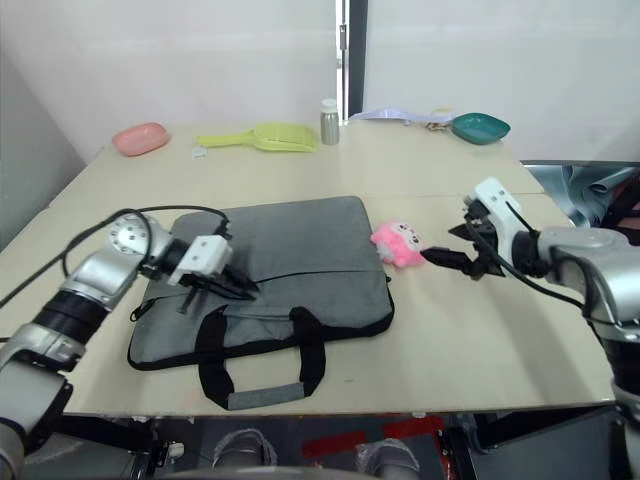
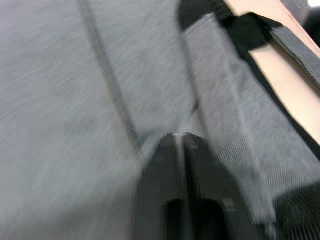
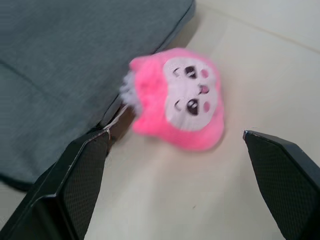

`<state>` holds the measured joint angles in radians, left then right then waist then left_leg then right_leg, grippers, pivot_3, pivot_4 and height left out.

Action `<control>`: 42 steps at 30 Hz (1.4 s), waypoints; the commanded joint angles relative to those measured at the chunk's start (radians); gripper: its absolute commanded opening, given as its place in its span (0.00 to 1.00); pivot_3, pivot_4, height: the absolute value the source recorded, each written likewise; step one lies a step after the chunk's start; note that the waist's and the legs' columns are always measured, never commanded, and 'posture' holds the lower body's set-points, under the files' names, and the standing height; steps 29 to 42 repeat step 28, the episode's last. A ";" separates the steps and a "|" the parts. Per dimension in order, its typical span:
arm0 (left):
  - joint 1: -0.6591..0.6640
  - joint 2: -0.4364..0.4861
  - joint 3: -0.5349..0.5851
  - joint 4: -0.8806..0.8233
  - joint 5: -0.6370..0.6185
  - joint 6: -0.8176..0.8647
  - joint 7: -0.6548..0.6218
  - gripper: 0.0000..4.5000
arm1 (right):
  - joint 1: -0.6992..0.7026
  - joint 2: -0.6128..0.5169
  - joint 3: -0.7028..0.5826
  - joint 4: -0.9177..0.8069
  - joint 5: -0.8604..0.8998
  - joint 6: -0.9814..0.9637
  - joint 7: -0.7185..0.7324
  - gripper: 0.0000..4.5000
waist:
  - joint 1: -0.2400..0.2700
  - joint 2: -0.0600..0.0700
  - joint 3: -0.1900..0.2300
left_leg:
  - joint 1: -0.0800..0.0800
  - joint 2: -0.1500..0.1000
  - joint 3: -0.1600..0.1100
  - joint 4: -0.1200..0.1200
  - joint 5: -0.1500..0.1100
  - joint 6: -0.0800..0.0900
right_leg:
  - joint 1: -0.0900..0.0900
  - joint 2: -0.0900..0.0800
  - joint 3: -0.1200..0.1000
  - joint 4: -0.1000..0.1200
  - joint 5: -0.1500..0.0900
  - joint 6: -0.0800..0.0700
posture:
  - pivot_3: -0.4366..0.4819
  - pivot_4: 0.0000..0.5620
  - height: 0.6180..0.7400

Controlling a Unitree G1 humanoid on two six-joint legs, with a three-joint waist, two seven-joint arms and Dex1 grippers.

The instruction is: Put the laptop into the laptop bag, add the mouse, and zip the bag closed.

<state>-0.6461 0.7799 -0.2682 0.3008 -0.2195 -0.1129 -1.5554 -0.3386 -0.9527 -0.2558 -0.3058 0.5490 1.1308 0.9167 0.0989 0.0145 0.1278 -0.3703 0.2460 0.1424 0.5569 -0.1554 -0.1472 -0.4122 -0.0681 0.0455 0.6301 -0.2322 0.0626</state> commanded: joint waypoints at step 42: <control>0.753 0.443 0.928 -0.093 -0.286 0.786 0.177 0.96 | 0.269 -0.152 -0.251 0.029 0.117 -0.185 0.156 1.00 | 0.005 -0.007 0.005 | -0.013 0.002 -0.002 0.010 -0.003 0.011 | -0.010 0.001 -0.002 0.002 0.000 0.000 | 0.48 0.27 1.00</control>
